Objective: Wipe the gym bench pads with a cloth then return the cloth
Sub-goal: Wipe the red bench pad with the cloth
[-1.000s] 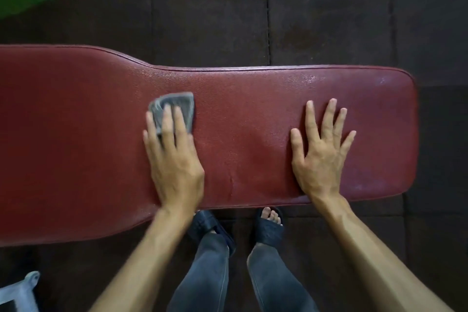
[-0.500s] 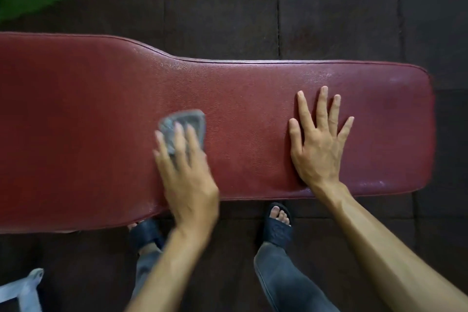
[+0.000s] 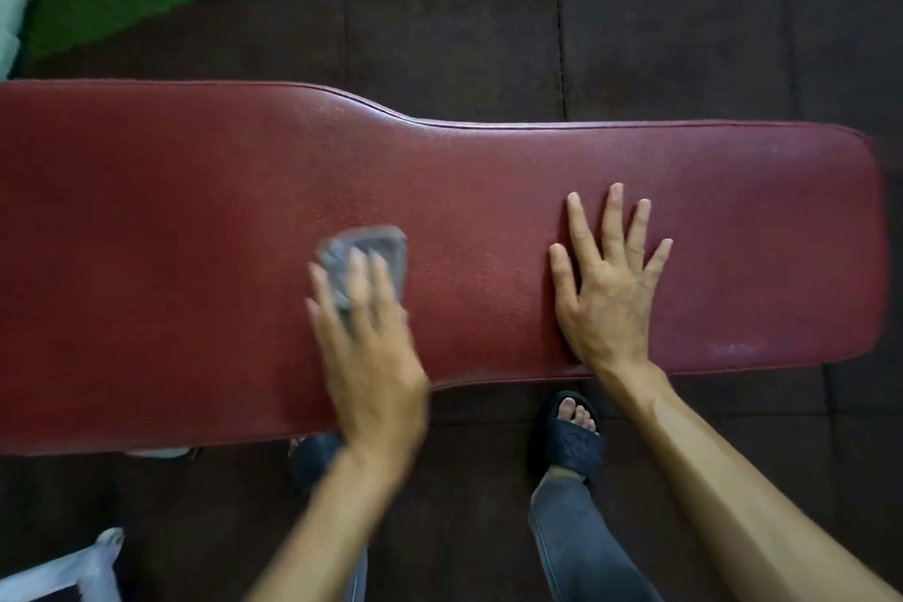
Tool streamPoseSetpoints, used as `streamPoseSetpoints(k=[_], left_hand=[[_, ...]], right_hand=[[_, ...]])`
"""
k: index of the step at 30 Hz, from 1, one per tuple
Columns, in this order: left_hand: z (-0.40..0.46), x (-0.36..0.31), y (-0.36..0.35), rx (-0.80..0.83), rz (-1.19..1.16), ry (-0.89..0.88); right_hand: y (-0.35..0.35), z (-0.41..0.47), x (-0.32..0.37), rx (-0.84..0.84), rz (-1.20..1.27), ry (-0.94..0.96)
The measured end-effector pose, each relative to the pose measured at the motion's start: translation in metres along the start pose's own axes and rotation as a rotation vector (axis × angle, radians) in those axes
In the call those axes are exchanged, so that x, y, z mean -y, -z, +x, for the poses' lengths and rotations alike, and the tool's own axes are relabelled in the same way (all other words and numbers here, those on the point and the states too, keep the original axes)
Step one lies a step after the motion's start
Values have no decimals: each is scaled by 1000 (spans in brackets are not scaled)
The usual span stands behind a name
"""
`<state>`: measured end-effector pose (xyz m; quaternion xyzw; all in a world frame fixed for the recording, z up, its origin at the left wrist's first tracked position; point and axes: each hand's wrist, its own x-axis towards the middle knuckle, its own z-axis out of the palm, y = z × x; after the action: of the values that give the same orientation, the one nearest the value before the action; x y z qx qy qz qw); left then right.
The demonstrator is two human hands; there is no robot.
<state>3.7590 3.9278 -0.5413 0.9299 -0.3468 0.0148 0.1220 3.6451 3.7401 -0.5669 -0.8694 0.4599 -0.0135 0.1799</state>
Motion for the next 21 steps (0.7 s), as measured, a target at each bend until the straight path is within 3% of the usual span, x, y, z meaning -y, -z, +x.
streamPoseSetpoints(k=[2,5,10,14,17,21], left_hand=[[-41,-37,-9,93,-80,-154],[19,-55,-25,127,-116,-299],[141,39,-17,31,28,-120],[46,68,17,0,-25,34],[-28,25,10,78,-65,-156],[69,8,-11,95,-87,-276]], right_hand=[[-3,-2,14,5,23,-6],[-3,-1,9,-1,123,-62],[-1,-3,3,-7,98,-60],[-7,-5,42,0,89,-4],[-18,-9,72,15,86,65],[-21,-9,79,-7,126,26]])
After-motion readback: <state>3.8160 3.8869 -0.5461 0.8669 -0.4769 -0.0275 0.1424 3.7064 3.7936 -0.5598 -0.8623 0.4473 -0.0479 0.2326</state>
